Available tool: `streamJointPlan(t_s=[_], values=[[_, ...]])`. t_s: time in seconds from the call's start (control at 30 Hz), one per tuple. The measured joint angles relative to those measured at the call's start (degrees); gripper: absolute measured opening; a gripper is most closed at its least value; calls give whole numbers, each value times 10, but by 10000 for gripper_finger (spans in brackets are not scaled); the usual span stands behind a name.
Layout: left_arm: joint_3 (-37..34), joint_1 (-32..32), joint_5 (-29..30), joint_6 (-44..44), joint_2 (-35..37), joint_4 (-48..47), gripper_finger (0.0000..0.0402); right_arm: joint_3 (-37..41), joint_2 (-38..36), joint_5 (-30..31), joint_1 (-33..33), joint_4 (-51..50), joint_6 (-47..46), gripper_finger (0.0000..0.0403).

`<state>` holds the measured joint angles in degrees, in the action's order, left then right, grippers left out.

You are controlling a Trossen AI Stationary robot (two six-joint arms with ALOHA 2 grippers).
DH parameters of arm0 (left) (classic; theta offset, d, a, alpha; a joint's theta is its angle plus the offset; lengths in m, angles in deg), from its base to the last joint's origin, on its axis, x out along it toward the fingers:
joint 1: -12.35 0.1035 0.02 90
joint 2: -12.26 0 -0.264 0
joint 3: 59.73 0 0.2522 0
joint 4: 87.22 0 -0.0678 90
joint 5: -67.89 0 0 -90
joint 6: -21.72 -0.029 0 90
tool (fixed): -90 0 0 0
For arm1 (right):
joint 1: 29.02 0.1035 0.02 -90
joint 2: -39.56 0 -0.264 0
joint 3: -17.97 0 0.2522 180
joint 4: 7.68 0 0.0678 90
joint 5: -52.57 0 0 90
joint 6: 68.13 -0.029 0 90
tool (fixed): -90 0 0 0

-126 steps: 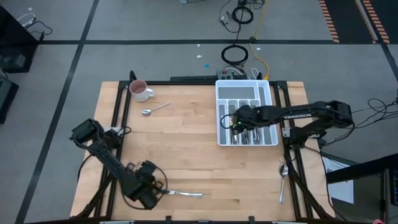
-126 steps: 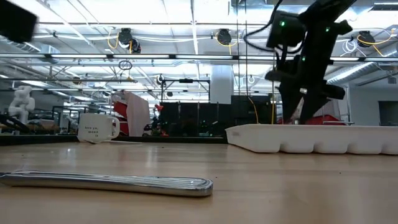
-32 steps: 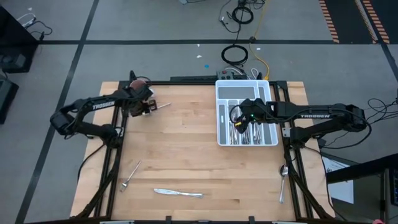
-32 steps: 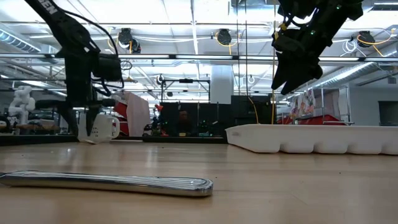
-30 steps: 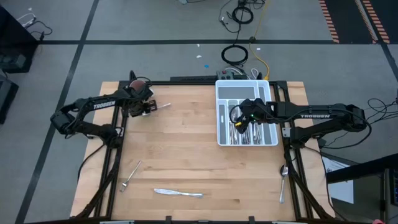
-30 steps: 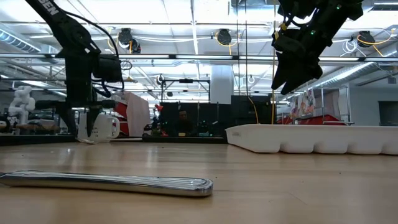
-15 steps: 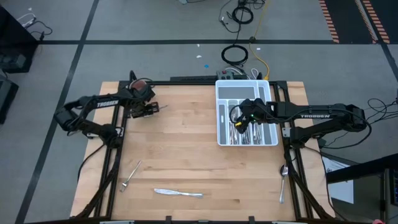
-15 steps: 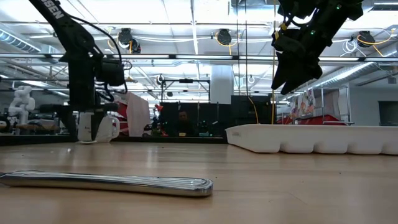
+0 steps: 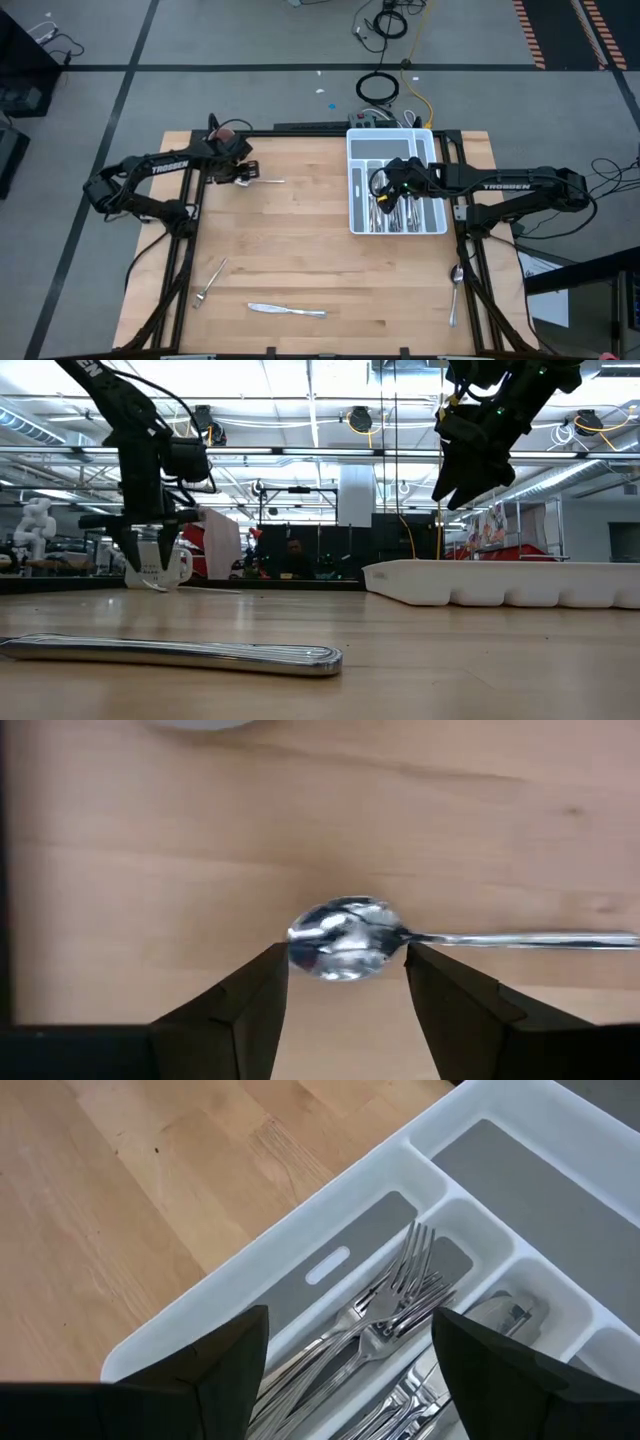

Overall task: Sort silverware
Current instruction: Put the silver spoon into the silverware tray

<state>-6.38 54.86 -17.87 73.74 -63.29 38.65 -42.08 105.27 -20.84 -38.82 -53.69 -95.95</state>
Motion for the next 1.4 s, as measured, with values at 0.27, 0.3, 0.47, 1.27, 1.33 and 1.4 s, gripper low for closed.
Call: streamJointPlan(t_s=[0.27, 0.3, 0.47, 1.27, 1.33, 1.4], values=[[-7, 10, -8, 3, 0, -26, 210, 0, 0, -2, 0, 0, -2, 272], [-11, 10, -8, 2, 0, -13, 210, 0, 0, -2, 0, 0, -2, 272], [-39, 15, -33, 12, -6, 64, 210, 0, 0, -2, 0, 0, -2, 272], [21, 1, -65, 7, 3, 30, 209, 0, 0, -2, 0, -2, 15, 272], [31, 1, -38, -5, 3, -22, 209, 0, 0, -2, 0, -2, 15, 272], [33, 3, -26, -13, 3, -38, 209, 0, 0, -2, 0, -2, 15, 272]])
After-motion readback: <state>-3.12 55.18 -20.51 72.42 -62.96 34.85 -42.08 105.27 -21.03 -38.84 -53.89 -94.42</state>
